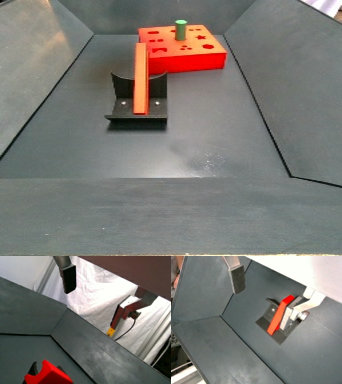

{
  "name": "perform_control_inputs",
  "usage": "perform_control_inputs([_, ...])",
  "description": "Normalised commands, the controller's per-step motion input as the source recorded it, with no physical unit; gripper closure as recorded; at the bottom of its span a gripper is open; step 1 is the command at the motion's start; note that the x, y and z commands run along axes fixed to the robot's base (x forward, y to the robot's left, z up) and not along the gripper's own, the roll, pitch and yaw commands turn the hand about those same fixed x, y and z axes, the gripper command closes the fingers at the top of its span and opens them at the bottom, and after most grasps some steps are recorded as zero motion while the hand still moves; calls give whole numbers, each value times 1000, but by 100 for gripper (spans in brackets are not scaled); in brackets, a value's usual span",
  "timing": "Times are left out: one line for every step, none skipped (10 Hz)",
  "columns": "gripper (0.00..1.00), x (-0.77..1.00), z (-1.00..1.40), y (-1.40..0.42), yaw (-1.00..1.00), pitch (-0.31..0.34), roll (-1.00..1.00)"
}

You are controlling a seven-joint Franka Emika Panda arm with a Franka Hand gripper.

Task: Pick up the arch object. Move up. Place the arch object on the fixture. Regrasp the arch object. Move to above the board. Insert the arch object.
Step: Regrasp the arch object.

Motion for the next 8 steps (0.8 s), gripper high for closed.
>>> perform_control_inputs([0, 35, -1000, 45, 199, -42, 109])
perform_control_inputs([0, 48, -1000, 42, 151, -92, 93])
perform_control_inputs([0, 53, -1000, 41, 128, -111, 84])
perform_control_inputs([0, 63, -1000, 37, 63, -141, 71])
perform_control_inputs([0, 65, -1000, 37, 39, -142, 69])
perform_control_inputs([0, 67, -1000, 33, -4, -139, 70])
perform_control_inputs([0, 70, -1000, 31, -23, -136, 70])
perform_control_inputs([0, 72, -1000, 30, -54, -107, 58])
